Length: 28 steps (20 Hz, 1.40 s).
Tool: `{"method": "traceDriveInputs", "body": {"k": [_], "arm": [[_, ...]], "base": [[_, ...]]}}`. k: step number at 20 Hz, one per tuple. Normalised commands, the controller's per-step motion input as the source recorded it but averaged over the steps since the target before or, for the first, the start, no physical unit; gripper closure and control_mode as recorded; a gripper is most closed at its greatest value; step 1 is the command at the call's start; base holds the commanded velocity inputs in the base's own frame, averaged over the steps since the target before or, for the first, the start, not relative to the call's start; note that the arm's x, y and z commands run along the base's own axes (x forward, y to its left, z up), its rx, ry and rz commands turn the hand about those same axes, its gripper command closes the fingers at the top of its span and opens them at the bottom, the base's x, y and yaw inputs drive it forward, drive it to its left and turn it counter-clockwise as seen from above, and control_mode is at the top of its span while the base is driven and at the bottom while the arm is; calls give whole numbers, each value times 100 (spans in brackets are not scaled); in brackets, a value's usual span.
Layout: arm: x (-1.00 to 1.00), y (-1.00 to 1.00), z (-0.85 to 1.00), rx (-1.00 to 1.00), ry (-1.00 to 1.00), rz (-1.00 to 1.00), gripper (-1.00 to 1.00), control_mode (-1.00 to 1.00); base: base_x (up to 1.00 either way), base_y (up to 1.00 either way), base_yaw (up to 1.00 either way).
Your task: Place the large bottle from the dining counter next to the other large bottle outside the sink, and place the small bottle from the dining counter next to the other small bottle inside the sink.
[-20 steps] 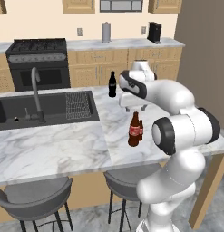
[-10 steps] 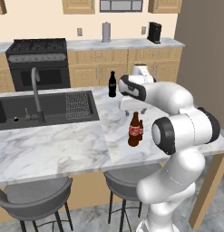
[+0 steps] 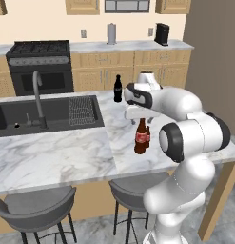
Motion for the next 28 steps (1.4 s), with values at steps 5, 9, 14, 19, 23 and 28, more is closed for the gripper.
{"method": "traceDriveInputs", "body": {"k": [5, 9, 14, 19, 23, 28], "arm": [[0, 0, -23, 0, 0, 0, -100, -100], [0, 0, -3, 0, 1, 0, -100, -100], [0, 0, 0, 0, 0, 0, 100, -100], [0, 0, 0, 0, 0, 0, 100, -100], [0, 0, 0, 0, 0, 0, 100, -100], [-2, 0, 3, 0, -3, 0, 100, -100]], "base": [[0, 0, 0], [0, 0, 0], [0, 0, 0], [0, 0, 0], [0, 0, 0], [0, 0, 0]]}}
